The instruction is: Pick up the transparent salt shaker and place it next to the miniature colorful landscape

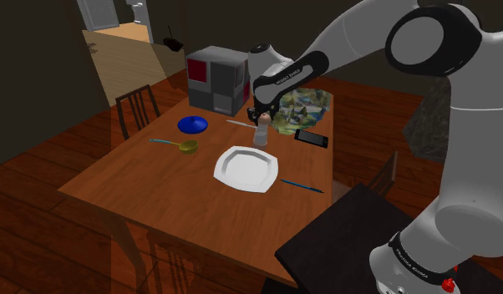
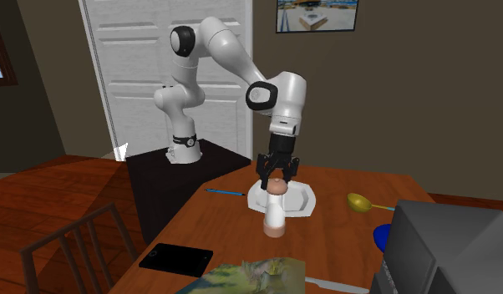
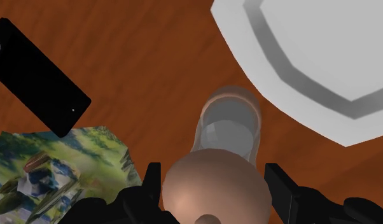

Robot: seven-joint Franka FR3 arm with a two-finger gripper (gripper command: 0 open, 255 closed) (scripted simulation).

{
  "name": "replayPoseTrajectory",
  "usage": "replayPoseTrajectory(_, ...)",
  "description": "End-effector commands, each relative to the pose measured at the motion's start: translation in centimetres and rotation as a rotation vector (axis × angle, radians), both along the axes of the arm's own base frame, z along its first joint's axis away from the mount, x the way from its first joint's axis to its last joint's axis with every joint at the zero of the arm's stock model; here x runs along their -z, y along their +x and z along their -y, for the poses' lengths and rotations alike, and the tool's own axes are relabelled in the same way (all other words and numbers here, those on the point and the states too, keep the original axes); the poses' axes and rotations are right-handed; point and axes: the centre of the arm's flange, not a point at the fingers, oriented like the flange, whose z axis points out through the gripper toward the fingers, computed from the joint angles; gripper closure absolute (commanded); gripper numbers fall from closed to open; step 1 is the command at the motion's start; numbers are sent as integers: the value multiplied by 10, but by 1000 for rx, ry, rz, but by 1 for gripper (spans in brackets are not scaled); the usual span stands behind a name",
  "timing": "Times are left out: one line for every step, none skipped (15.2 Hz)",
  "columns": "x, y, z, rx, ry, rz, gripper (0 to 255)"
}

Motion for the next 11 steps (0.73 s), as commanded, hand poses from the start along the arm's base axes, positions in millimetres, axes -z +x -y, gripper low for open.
replayPoseTrajectory(-8, 0, 0, 0, 0, 0, 255)
replayPoseTrajectory(-13, 0, 0, 0, 0, 0, 255)
replayPoseTrajectory(-19, 0, 0, 0, 0, 0, 255)
replayPoseTrajectory(-24, 0, 0, 0, 0, 0, 255)
replayPoseTrajectory(-29, 0, 0, 0, 0, 0, 255)
replayPoseTrajectory(-34, 0, 0, 0, 0, 0, 255)
replayPoseTrajectory(-40, 0, 0, 0, 0, 0, 255)
replayPoseTrajectory(-45, 0, 0, 0, 0, 0, 255)
replayPoseTrajectory(-50, 0, 0, 0, 0, 0, 255)
replayPoseTrajectory(-56, 0, 0, 0, 0, 0, 255)
replayPoseTrajectory(-61, 0, 0, 0, 0, 0, 255)
